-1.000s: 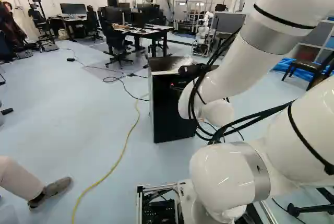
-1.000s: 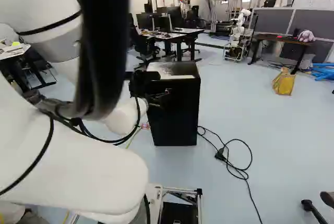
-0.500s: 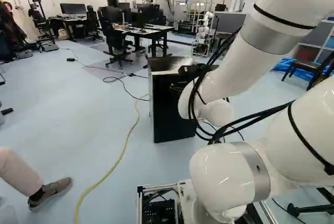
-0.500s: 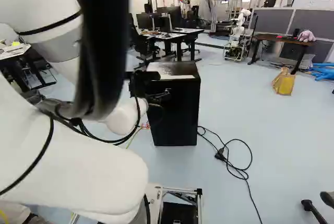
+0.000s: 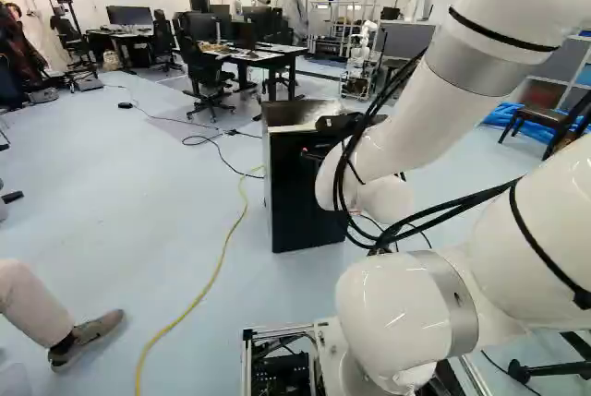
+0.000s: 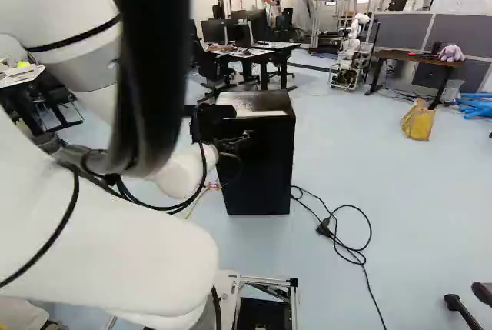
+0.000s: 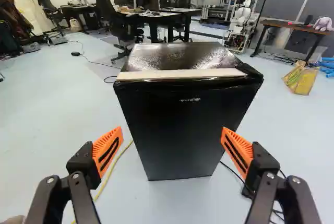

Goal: Grab a drink from the fridge

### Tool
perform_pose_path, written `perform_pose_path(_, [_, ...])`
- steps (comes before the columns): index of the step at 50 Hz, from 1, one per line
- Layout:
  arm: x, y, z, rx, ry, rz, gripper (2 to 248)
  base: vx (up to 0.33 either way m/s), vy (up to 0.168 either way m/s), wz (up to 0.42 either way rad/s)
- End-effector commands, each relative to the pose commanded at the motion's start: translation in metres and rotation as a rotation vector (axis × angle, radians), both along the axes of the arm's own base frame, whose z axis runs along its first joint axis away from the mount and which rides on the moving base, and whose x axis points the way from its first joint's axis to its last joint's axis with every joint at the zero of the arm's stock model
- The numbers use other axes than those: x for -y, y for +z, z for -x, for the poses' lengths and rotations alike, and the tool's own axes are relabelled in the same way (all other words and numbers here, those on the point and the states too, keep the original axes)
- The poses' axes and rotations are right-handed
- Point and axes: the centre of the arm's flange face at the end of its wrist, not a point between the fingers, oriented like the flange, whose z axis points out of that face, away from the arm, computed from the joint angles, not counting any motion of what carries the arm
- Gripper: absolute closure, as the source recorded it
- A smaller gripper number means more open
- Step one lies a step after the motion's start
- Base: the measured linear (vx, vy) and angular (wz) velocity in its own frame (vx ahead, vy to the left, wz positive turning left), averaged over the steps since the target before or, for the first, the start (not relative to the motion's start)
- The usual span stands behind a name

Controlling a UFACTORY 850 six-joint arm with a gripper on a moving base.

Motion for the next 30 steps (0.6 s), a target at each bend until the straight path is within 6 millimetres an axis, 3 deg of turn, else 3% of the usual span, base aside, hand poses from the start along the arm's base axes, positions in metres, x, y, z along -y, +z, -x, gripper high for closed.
perform_pose_path(30, [0.0000, 0.0000, 0.0000, 0.000, 0.000, 0.000, 3, 0.000, 0.012, -0.001])
